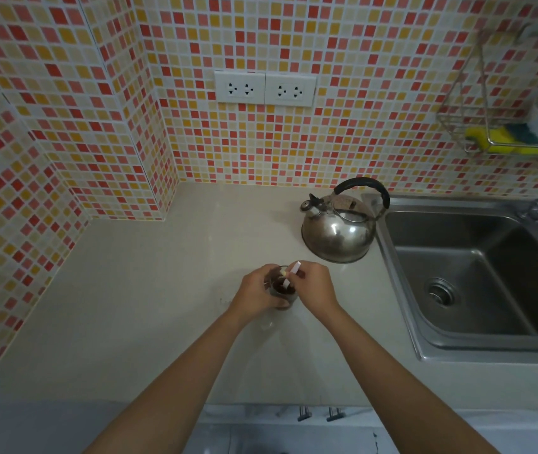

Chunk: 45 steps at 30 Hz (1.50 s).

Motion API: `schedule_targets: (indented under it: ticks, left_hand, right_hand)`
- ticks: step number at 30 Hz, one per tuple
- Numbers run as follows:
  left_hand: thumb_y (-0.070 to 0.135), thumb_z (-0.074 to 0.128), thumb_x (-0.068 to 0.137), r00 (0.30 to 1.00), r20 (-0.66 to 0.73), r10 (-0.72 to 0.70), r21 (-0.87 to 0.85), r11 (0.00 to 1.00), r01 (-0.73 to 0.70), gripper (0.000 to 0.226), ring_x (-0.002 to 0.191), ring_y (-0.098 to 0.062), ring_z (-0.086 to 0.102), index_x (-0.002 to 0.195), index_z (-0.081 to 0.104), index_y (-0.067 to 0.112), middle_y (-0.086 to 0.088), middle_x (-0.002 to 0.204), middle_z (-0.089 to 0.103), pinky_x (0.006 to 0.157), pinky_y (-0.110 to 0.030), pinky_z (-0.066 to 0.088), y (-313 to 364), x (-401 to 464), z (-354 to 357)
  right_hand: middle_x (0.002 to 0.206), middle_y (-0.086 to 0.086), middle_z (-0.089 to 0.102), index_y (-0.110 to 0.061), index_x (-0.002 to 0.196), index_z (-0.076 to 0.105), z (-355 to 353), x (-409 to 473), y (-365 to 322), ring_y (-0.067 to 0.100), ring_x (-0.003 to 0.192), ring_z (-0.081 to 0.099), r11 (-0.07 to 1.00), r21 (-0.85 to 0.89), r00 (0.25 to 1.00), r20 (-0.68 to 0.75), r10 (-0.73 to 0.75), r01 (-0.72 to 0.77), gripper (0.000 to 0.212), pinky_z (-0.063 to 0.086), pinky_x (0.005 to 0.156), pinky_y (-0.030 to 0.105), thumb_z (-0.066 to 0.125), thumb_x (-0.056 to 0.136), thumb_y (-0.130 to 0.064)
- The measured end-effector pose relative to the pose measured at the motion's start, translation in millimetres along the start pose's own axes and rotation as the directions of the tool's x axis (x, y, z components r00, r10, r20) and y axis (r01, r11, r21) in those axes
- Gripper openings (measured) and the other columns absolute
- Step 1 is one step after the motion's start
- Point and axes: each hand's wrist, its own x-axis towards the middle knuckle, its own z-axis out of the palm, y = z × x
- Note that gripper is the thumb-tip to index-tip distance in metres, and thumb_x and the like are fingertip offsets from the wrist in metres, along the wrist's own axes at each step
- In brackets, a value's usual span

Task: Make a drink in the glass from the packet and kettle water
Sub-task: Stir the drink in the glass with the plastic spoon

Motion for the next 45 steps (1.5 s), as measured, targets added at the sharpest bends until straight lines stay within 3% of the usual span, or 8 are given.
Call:
schedule_targets:
  ticks: [5,11,23,29,33,35,39,45]
  left_hand:
    - [0.005,0.089,0.047,1.0,0.006,-0.008,0.007,1.0,0.008,0.076,0.107,-0.021,0.064,0.118,0.061,0.014,-0.004,0.115,0.068,0.099,-0.033,0.051,3,0,0]
    - [0.009,0.087,0.047,1.0,0.011,0.008,0.016,1.0,-0.008,0.071,0.103,-0.02,0.067,0.114,0.064,0.02,-0.001,0.109,0.071,0.093,-0.038,0.055,4,-2,-1]
    - [0.009,0.089,0.049,1.0,0.013,-0.013,0.031,0.999,0.013,0.079,0.11,-0.024,0.063,0.122,0.059,0.014,-0.007,0.119,0.067,0.102,-0.044,0.049,5,-2,-1]
    - [0.009,0.088,0.048,1.0,0.008,-0.014,0.038,0.999,0.013,0.076,0.106,-0.021,0.065,0.119,0.061,0.016,-0.004,0.115,0.069,0.098,-0.041,0.052,4,-1,0]
    - [0.007,0.089,0.05,0.999,0.01,-0.03,0.042,0.999,0.03,0.081,0.112,-0.021,0.061,0.124,0.057,0.015,-0.004,0.122,0.066,0.101,-0.033,0.048,5,-1,0]
    - [0.005,0.089,0.051,0.999,0.02,-0.036,0.031,0.999,0.035,0.081,0.114,-0.022,0.061,0.125,0.057,0.014,-0.006,0.123,0.065,0.102,-0.033,0.047,4,-1,0]
    - [0.001,0.089,0.051,0.999,0.015,-0.037,0.021,0.999,0.036,0.082,0.115,-0.024,0.06,0.125,0.056,0.011,-0.009,0.125,0.064,0.104,-0.035,0.047,5,-1,0]
    - [0.0,0.088,0.051,1.0,0.001,-0.025,0.022,0.999,0.025,0.075,0.108,-0.021,0.062,0.119,0.06,0.012,-0.006,0.116,0.066,0.092,-0.025,0.048,5,-2,0]
  right_hand:
    - [0.051,0.001,0.045,-0.017,0.05,0.044,-4,1,5,0.021,0.054,0.046,0.99,-0.113,0.996,-0.061,0.072,-0.079,0.046,0.034,0.053,0.028,0.042,0.095,-0.016]
    - [0.081,0.012,0.071,-0.006,0.085,0.072,3,-3,-2,0.026,0.074,0.064,0.998,-0.019,0.997,-0.057,0.06,-0.061,0.028,0.051,0.068,0.034,0.049,0.095,-0.021]
    - [0.08,0.015,0.069,-0.004,0.082,0.069,0,2,5,0.03,0.075,0.066,0.977,-0.179,0.991,-0.081,0.107,-0.12,0.027,0.048,0.063,0.032,0.051,0.092,-0.021]
    - [0.077,0.012,0.069,-0.004,0.083,0.072,-1,-1,5,0.026,0.072,0.063,0.999,-0.046,1.0,-0.026,0.004,-0.005,0.028,0.05,0.067,0.034,0.051,0.093,-0.021]
    - [0.045,-0.006,0.04,-0.021,0.045,0.042,-3,-1,13,0.01,0.043,0.038,0.997,-0.027,0.995,-0.069,0.066,-0.068,0.049,0.031,0.048,0.024,0.045,0.094,-0.013]
    - [0.044,-0.001,0.05,-0.024,0.041,0.049,-2,-3,13,0.013,0.043,0.045,0.987,0.079,0.987,-0.068,0.148,-0.142,0.052,0.037,0.046,0.022,0.049,0.091,-0.009]
    - [0.07,0.015,0.07,0.002,0.084,0.073,-7,1,14,0.02,0.058,0.061,0.882,0.373,0.934,-0.095,0.345,-0.288,0.015,0.052,0.062,0.034,0.061,0.085,-0.006]
    - [0.058,-0.001,0.063,-0.004,0.085,0.073,-25,5,16,-0.003,0.036,0.05,0.873,0.44,0.933,-0.178,0.313,-0.209,0.012,0.042,0.047,0.016,0.064,0.085,-0.012]
